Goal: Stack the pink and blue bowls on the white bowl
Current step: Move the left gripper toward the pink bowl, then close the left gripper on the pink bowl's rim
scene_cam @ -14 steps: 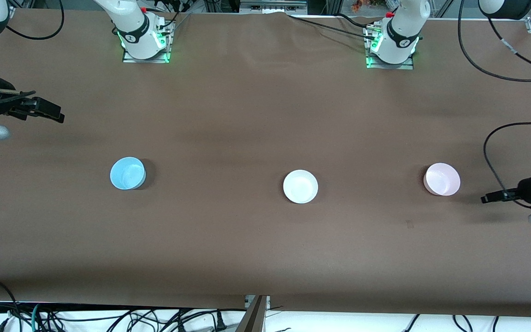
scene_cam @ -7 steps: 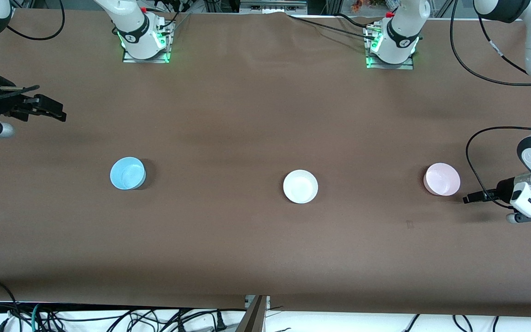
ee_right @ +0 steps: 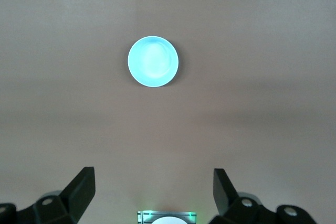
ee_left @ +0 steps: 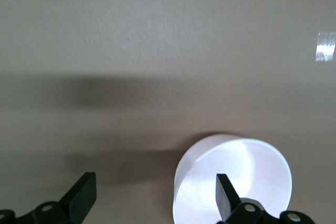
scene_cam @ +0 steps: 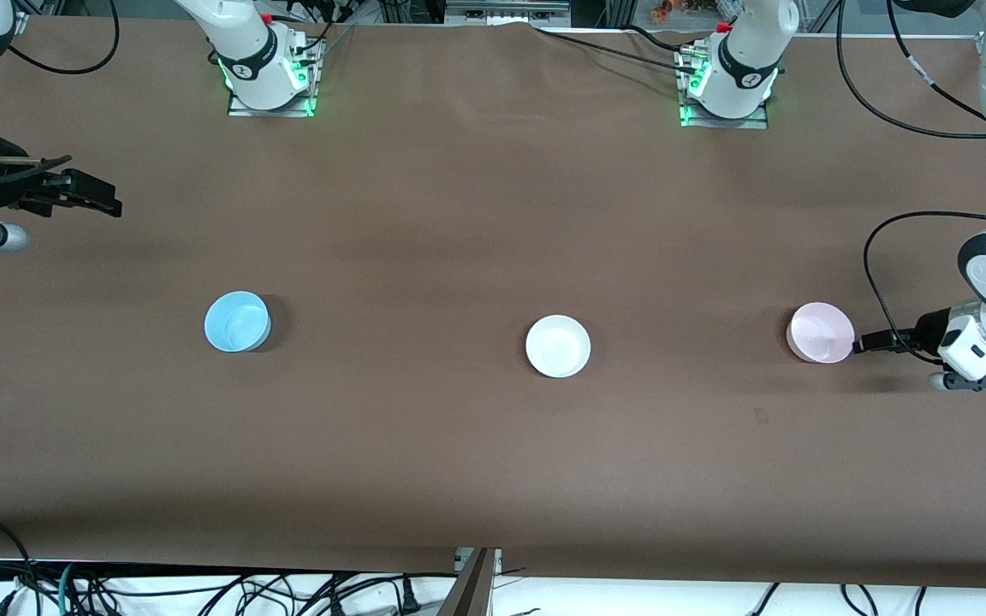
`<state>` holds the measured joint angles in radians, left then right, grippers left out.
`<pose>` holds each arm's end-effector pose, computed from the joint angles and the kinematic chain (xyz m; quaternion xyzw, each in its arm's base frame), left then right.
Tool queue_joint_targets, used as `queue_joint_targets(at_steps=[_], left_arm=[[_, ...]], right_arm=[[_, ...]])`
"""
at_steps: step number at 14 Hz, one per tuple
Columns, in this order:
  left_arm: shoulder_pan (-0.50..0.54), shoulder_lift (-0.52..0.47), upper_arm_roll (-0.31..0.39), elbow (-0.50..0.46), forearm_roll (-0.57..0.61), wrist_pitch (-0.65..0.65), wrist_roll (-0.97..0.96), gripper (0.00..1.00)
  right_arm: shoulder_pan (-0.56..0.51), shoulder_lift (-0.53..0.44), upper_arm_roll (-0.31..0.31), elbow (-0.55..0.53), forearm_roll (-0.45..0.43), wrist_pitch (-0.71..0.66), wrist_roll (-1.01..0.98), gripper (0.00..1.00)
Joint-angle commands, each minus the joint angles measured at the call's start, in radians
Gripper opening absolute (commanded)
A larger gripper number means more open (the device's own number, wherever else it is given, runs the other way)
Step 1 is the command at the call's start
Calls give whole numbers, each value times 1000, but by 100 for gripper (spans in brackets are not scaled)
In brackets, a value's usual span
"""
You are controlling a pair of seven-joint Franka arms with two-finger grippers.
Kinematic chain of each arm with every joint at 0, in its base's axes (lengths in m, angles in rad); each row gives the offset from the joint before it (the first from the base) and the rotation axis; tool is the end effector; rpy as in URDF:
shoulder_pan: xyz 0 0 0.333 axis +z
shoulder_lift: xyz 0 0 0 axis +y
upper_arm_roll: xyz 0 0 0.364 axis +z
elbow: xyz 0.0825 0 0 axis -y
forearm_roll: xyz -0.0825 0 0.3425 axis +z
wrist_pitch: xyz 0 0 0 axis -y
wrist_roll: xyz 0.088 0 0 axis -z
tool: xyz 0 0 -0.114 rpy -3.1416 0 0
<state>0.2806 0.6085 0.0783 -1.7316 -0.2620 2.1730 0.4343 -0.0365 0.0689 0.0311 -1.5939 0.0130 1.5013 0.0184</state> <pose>0.6130 0.2106 0.2800 0.9928 0.0401 -0.0441 0.1036 0.5245 -0.0019 0.6145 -0.9966 0.0119 0.0807 0.0070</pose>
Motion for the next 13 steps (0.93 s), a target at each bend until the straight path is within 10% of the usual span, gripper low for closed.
queue_joint_targets(at_steps=[1,6,13], left_arm=[[-15,-64,9,-120,-19,71,38,99],[-24,-67,9,-174,-29,159,75,83],[-32,-67,5,-174,-40,154,69,35]], right_arm=[[-3,3,3,20,2,-23,76,99],[-2,3,4,20,1,-21,133,99],[-3,3,6,20,1,-23,133,99]])
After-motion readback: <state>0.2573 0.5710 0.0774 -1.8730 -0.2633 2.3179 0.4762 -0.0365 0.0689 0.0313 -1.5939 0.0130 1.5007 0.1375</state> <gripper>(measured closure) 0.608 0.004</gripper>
